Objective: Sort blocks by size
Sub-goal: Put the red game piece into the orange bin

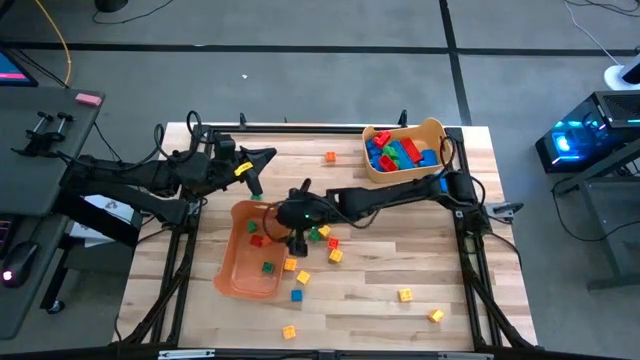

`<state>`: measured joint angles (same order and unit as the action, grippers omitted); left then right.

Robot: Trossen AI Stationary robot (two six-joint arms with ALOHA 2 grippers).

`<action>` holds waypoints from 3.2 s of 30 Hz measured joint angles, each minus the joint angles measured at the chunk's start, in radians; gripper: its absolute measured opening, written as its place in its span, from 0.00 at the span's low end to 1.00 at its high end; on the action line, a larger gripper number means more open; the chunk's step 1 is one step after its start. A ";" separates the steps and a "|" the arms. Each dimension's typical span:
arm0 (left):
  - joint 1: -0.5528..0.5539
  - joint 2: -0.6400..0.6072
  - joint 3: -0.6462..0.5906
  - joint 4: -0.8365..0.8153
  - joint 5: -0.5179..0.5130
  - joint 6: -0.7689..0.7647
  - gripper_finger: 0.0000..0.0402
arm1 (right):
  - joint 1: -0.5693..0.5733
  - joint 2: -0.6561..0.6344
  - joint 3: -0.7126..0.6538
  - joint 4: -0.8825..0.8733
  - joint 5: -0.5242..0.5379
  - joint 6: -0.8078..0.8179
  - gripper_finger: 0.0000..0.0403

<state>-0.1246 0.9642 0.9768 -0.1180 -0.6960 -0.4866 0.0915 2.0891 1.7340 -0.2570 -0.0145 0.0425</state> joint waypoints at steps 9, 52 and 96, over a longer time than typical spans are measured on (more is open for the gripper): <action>0.000 0.000 0.000 -0.050 0.000 0.000 0.00 | -0.046 -0.195 -0.255 -0.249 -0.001 -0.077 0.80; 0.000 0.000 0.000 -0.043 -0.007 -0.061 0.00 | -0.246 -0.126 -0.479 -0.204 -0.073 -0.875 0.62; 0.000 0.000 0.000 -0.048 -0.008 -0.060 0.00 | -0.020 -0.110 -0.479 0.830 0.011 0.186 0.48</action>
<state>-0.1246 0.9638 0.9764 -0.1661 -0.7036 -0.5461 0.0720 1.9792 1.2552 0.5735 -0.0038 0.2289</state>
